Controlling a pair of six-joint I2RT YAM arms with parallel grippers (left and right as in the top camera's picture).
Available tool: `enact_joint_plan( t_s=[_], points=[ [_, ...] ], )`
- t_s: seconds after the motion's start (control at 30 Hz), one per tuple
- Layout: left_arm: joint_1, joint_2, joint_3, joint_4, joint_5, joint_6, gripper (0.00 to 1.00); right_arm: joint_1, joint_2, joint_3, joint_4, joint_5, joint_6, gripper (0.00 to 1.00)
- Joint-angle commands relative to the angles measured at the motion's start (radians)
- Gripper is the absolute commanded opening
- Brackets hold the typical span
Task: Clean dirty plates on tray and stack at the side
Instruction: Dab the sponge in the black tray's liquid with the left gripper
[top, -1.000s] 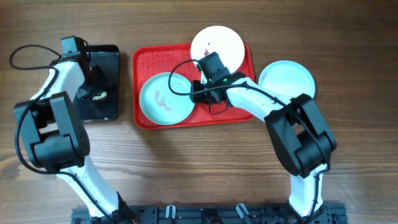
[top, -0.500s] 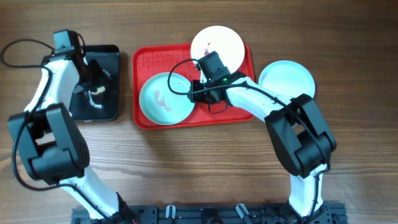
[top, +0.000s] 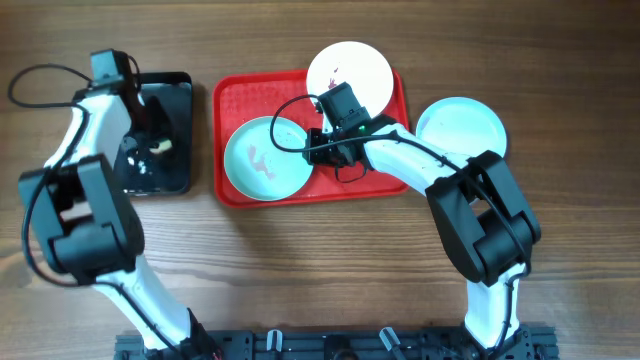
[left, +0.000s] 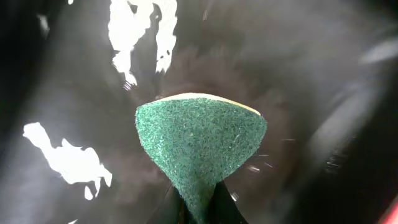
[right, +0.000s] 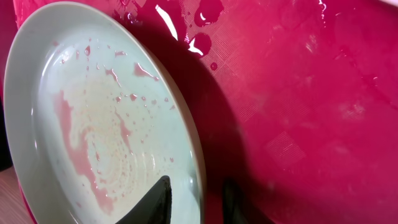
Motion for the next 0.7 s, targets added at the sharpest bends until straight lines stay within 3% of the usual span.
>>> enact_joint_plan(
  t_s=[0.0,0.23,0.43,0.67],
  points=[
    [-0.002,0.086,0.001,0.008,-0.017,0.01,0.04,0.005,0.021,0.008,-0.01,0.008,-0.007,0.29],
    [-0.002,0.145,0.001,0.022,-0.016,0.009,0.04,0.005,0.021,0.008,-0.009,0.008,-0.006,0.27],
    [-0.002,0.116,0.004,0.022,-0.012,0.009,0.04,0.005,0.021,0.008,-0.002,0.011,-0.005,0.04],
    [-0.002,-0.047,0.01,0.017,-0.009,0.009,0.04,0.004,0.005,0.022,-0.007,0.0,0.012,0.04]
  ],
)
